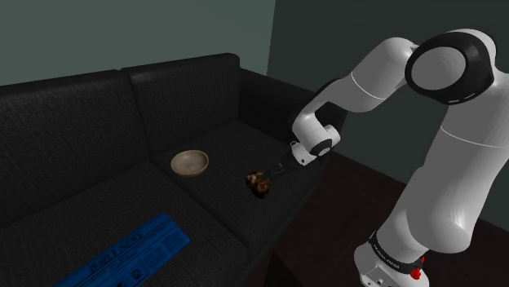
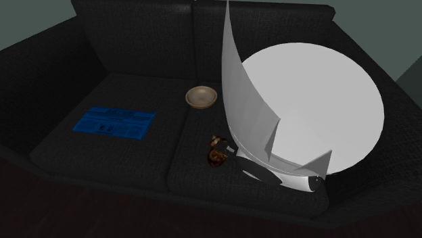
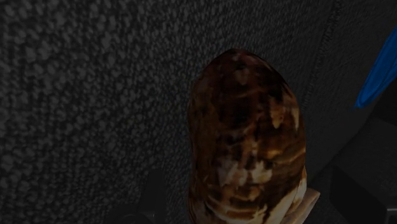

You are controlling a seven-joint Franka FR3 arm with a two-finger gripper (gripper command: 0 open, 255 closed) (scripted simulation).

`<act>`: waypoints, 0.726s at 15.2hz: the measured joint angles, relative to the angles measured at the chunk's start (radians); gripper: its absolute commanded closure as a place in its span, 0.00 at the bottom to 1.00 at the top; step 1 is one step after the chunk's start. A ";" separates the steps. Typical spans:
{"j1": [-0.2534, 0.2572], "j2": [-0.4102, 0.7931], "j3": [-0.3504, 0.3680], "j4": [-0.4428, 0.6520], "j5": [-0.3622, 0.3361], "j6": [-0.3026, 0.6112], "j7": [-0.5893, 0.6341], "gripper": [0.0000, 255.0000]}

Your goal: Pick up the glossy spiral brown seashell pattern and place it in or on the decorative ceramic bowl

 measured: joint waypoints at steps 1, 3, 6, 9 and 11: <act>0.000 0.000 0.000 0.000 0.000 0.000 0.000 1.00; 0.000 -0.001 0.001 0.000 0.000 -0.005 0.000 1.00; 0.001 -0.002 0.001 0.000 0.000 -0.002 0.001 1.00; 0.001 -0.001 0.001 0.000 0.000 -0.002 0.000 1.00; 0.001 -0.002 0.001 0.000 0.000 -0.002 0.000 1.00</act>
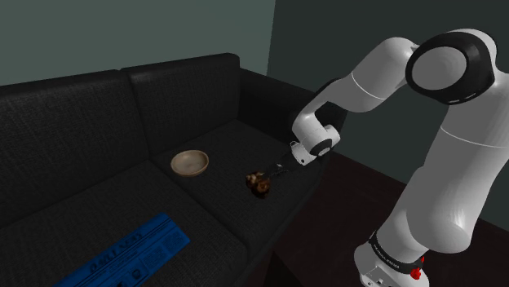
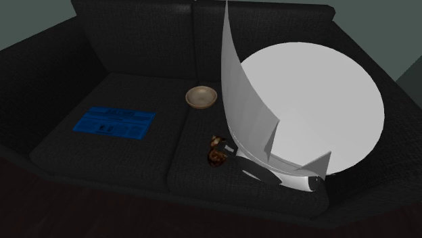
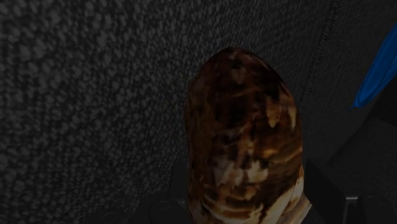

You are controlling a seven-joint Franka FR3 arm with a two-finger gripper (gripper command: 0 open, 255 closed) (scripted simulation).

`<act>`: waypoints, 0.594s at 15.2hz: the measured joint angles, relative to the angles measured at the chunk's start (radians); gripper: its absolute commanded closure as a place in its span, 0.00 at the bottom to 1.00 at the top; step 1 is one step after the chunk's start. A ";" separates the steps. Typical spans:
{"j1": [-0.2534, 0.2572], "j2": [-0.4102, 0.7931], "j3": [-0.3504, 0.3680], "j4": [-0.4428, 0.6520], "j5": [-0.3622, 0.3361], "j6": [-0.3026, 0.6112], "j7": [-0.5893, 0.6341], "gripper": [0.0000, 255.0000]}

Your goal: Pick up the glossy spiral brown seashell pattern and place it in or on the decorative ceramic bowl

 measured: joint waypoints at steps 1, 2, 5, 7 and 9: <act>0.000 -0.008 -0.001 -0.003 -0.008 0.003 0.008 1.00; 0.001 -0.022 -0.002 -0.008 -0.019 0.008 0.021 1.00; 0.003 -0.064 -0.004 -0.017 -0.062 0.020 0.070 1.00; 0.004 -0.098 -0.005 -0.029 -0.090 0.028 0.102 1.00; 0.005 -0.133 -0.006 -0.039 -0.124 0.035 0.139 1.00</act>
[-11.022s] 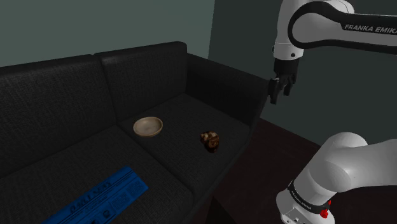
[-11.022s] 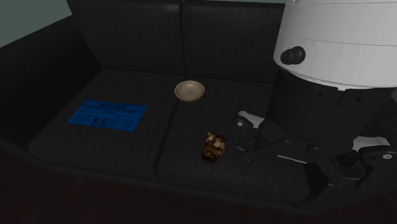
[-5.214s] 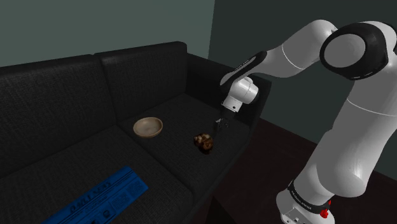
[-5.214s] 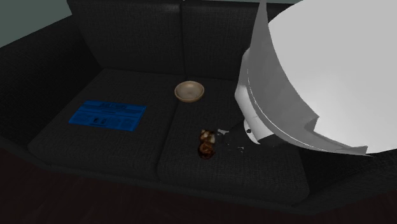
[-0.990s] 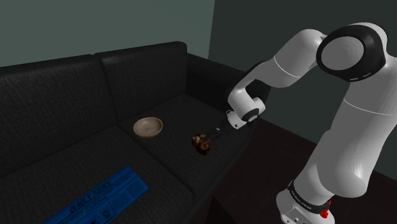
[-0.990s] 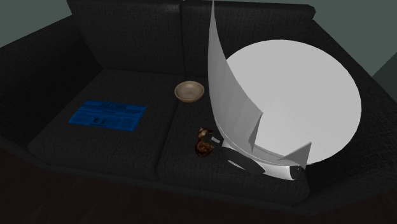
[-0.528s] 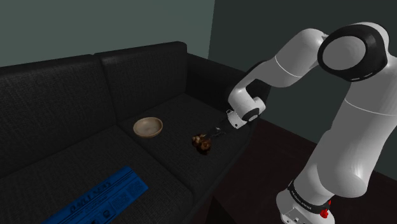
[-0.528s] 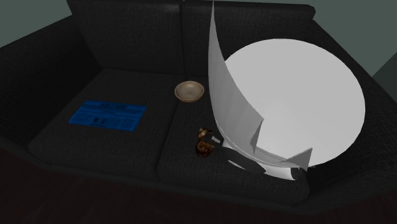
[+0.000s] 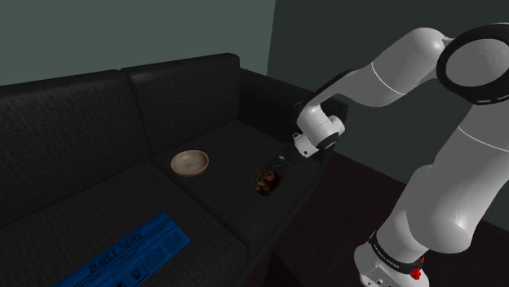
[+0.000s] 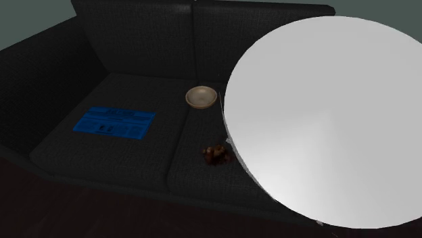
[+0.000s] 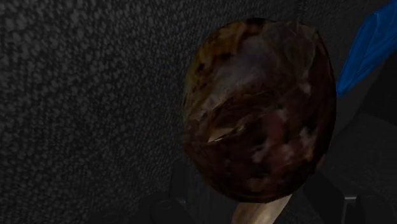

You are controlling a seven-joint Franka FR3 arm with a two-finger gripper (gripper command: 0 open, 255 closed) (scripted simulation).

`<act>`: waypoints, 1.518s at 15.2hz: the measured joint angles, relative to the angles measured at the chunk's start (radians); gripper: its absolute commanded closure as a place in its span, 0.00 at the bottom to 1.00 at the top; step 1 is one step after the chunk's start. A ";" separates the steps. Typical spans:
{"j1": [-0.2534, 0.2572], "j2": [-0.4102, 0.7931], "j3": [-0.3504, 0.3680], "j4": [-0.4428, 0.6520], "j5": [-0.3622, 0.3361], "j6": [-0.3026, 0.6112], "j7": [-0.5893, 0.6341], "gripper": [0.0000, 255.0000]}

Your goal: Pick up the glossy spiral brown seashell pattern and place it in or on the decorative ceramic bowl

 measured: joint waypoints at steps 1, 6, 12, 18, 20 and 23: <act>0.001 -0.011 0.000 -0.001 -0.013 0.003 0.016 1.00; 0.000 -0.093 0.002 -0.019 -0.100 0.017 0.116 1.00; -0.008 -0.185 0.008 -0.031 -0.213 0.022 0.244 1.00; -0.016 -0.242 0.021 -0.022 -0.298 0.018 0.350 1.00; 0.004 -0.198 0.037 0.027 -0.277 0.029 0.365 1.00; 0.030 -0.113 0.060 0.128 -0.254 0.038 0.398 1.00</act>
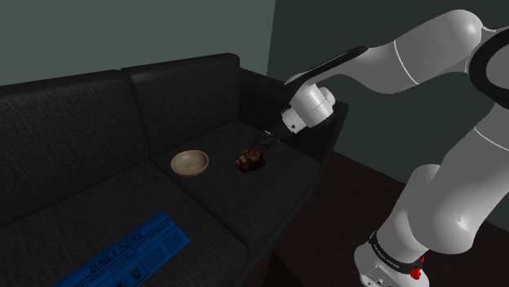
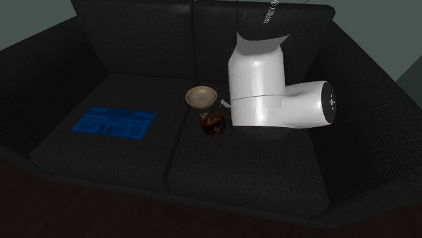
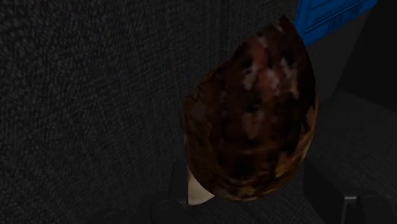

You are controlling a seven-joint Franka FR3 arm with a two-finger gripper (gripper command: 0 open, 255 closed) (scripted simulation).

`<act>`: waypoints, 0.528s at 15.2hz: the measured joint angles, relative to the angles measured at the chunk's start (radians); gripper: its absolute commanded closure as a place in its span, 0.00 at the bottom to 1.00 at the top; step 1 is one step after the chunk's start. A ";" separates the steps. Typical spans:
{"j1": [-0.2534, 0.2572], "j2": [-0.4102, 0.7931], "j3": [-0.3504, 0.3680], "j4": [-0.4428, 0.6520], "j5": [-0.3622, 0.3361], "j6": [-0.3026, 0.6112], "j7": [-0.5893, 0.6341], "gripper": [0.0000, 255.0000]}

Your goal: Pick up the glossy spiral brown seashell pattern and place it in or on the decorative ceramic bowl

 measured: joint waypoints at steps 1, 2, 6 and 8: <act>0.006 0.032 0.005 0.035 0.007 0.001 0.007 1.00; 0.014 0.065 0.013 0.077 0.009 0.004 0.024 1.00; 0.043 0.175 0.041 0.218 0.010 0.021 0.090 1.00; 0.052 0.236 0.049 0.296 0.003 0.023 0.123 1.00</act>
